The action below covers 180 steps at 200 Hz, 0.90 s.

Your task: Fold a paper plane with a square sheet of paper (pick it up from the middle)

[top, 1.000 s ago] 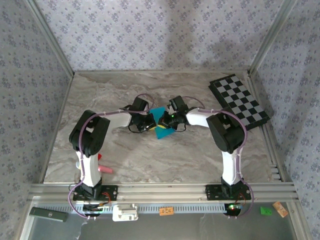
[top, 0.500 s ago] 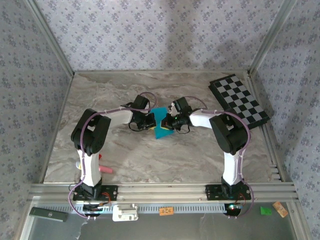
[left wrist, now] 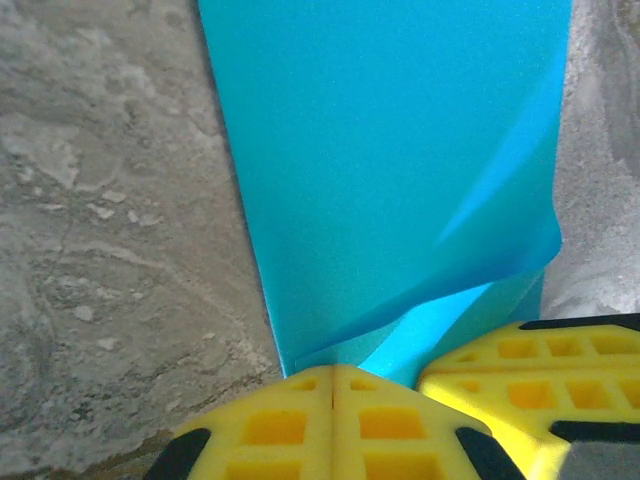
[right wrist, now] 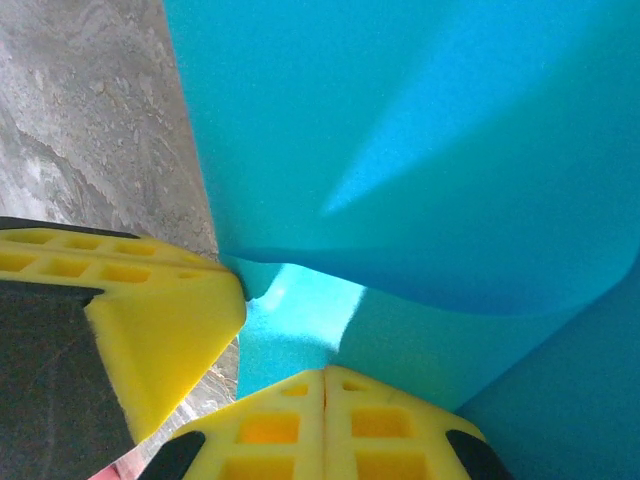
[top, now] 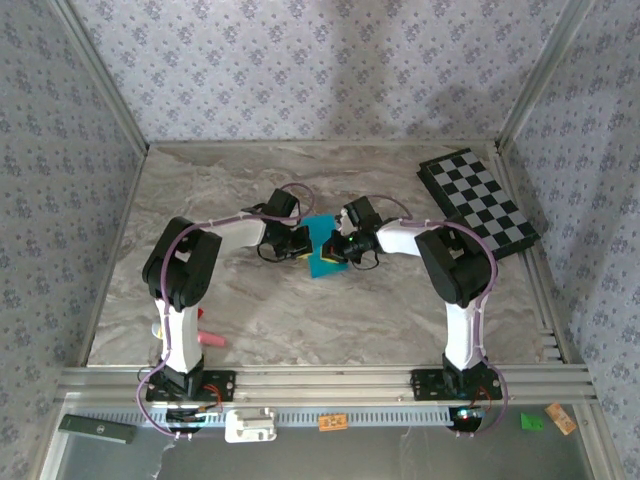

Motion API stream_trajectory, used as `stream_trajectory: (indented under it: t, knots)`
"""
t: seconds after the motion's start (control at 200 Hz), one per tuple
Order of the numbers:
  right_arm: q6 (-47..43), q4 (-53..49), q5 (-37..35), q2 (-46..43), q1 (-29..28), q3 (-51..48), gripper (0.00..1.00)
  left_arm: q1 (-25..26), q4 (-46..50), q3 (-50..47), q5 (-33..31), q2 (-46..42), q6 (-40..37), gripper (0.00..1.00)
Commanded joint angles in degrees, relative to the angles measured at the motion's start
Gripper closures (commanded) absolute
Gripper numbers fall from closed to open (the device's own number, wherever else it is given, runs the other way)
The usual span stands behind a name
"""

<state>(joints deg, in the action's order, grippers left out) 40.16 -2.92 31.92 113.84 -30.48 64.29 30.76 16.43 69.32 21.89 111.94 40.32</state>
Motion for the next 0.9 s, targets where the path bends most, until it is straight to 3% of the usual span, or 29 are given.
stream_trajectory:
  t: [0.0, 0.16, 0.425, 0.895]
  knots:
    - [-1.0, -7.8, -3.5, 2.4, -0.7, 0.7, 0.96, 0.0, 0.8, 2.1, 2.4, -2.5, -0.7, 0.98]
    - [1.0, -10.8, -6.2, 3.5, -1.2, 1.4, 0.96, 0.2, -3.6, -2.2, 2.1, -7.6, 4.3, 0.92]
    - [2.8, -13.1, -8.7, 4.5, -1.8, 2.4, 0.97, 2.6, -13.2, -11.2, 5.7, -10.6, 14.1, 0.92]
    - [3.5, -13.2, -7.2, 5.3, -1.1, 2.9, 0.97, 4.7, -11.9, -13.1, 7.1, -7.0, 14.3, 0.94]
